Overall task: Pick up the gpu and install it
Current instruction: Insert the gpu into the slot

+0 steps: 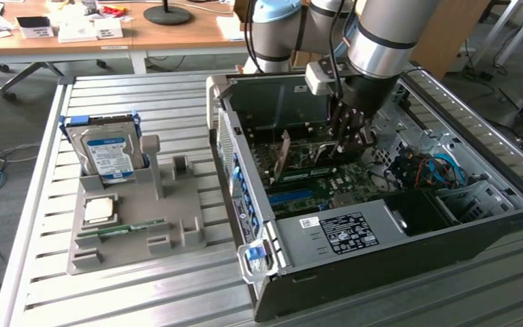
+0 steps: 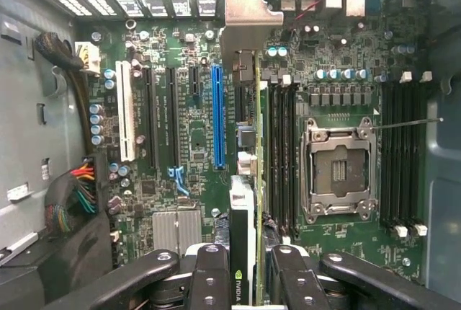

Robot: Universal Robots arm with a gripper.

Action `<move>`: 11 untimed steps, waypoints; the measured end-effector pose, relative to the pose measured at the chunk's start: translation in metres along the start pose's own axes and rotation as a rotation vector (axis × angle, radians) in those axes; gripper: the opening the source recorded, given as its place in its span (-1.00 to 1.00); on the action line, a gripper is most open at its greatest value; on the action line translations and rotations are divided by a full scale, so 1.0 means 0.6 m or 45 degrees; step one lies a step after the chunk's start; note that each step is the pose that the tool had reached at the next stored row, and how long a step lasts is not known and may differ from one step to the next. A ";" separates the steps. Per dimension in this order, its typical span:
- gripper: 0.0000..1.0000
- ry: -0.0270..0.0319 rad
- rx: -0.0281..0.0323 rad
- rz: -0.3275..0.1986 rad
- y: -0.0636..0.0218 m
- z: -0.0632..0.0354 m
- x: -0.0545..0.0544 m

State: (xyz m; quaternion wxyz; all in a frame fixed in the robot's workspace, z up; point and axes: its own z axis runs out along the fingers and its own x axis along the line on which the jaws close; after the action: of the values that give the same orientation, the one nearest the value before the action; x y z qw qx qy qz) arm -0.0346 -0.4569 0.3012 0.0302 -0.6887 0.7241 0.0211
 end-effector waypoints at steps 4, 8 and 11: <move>-0.46 -0.0003 0.0001 0.000 0.002 0.001 0.002; -0.46 0.0001 0.0002 0.000 0.003 0.002 0.006; -0.46 0.0006 0.0002 0.000 0.005 0.005 0.007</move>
State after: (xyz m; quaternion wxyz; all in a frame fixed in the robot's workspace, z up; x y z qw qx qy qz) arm -0.0377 -0.4607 0.2978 0.0301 -0.6887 0.7241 0.0209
